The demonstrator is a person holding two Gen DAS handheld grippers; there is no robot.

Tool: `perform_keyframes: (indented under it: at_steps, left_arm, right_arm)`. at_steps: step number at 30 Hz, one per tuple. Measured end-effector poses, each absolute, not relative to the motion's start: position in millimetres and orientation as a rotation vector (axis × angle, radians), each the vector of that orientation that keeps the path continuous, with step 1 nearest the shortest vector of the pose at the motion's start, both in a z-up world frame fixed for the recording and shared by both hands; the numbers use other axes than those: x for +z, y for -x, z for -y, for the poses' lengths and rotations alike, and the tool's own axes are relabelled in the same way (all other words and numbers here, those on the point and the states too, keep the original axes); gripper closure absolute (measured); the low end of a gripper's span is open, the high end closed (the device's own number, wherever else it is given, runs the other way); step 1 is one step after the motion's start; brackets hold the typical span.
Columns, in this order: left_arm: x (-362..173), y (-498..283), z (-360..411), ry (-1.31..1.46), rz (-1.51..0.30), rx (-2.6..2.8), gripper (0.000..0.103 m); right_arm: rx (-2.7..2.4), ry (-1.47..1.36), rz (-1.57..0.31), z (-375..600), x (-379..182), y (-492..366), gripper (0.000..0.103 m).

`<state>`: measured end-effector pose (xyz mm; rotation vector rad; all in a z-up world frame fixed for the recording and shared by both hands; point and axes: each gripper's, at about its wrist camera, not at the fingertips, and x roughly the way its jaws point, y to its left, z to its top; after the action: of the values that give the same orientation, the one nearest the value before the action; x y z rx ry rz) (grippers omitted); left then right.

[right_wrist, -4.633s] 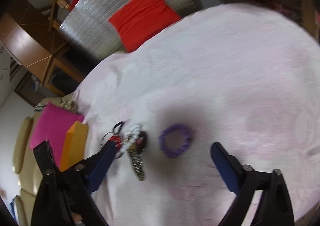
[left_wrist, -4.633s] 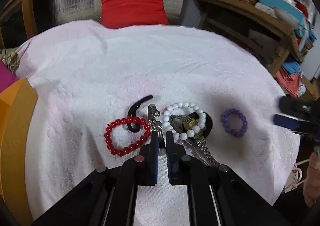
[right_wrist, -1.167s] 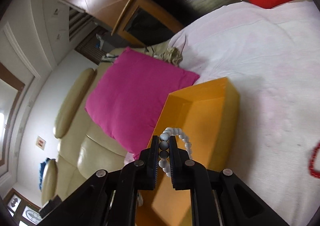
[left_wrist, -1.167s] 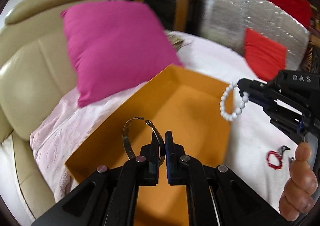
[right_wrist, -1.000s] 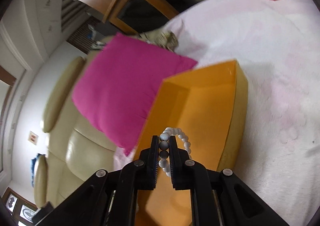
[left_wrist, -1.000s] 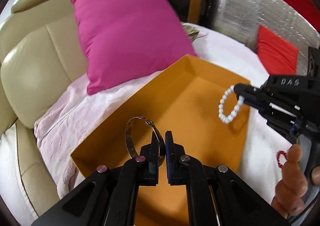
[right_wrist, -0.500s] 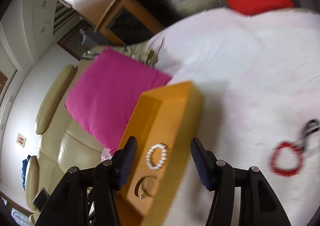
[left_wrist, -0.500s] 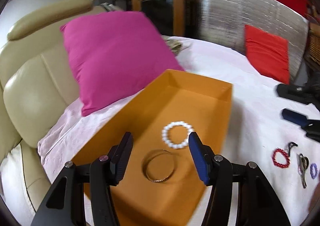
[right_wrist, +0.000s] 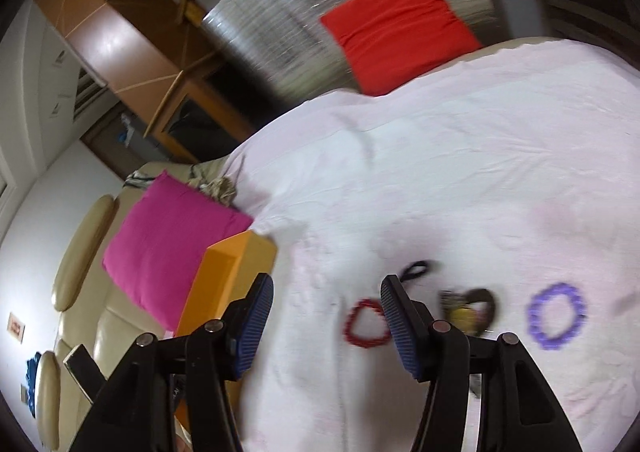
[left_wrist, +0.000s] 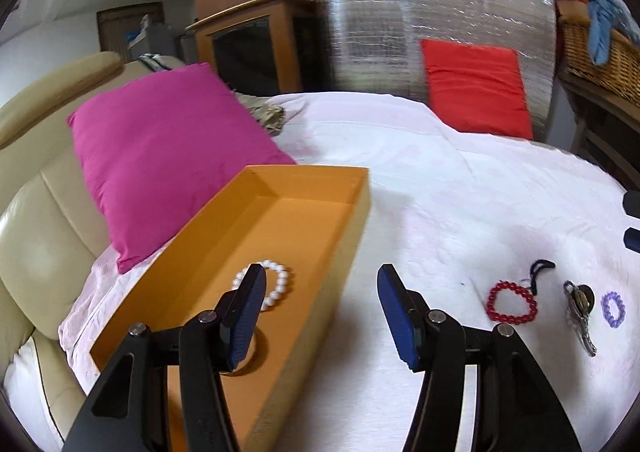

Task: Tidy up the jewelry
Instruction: 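Move both tools back over the remaining jewelry on the sheet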

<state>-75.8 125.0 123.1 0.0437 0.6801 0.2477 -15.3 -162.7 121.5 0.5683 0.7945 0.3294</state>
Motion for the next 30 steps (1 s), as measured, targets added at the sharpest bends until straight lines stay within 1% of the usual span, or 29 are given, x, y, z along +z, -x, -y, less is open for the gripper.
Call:
perform_keyframes:
  at_steps: [9, 23, 30]
  left_arm:
    - [115.0, 69.4, -89.0, -0.089, -0.696, 0.206, 0.044]
    - [103.6, 59.6, -43.6, -0.150, -0.712, 0.156, 0.044]
    - [95.5, 53.8, -22.4, -0.155, -0.749, 0.090, 0.043]
  right_arm:
    - [0.270, -0.592, -0.807, 205.2, 103.5, 31.3, 0.043]
    - [0.234, -0.614, -0.842, 237.3, 83.1, 33.1, 0.043]
    - [0.202, -0.601, -0.892, 249.9, 73.6, 31.9, 0.043]
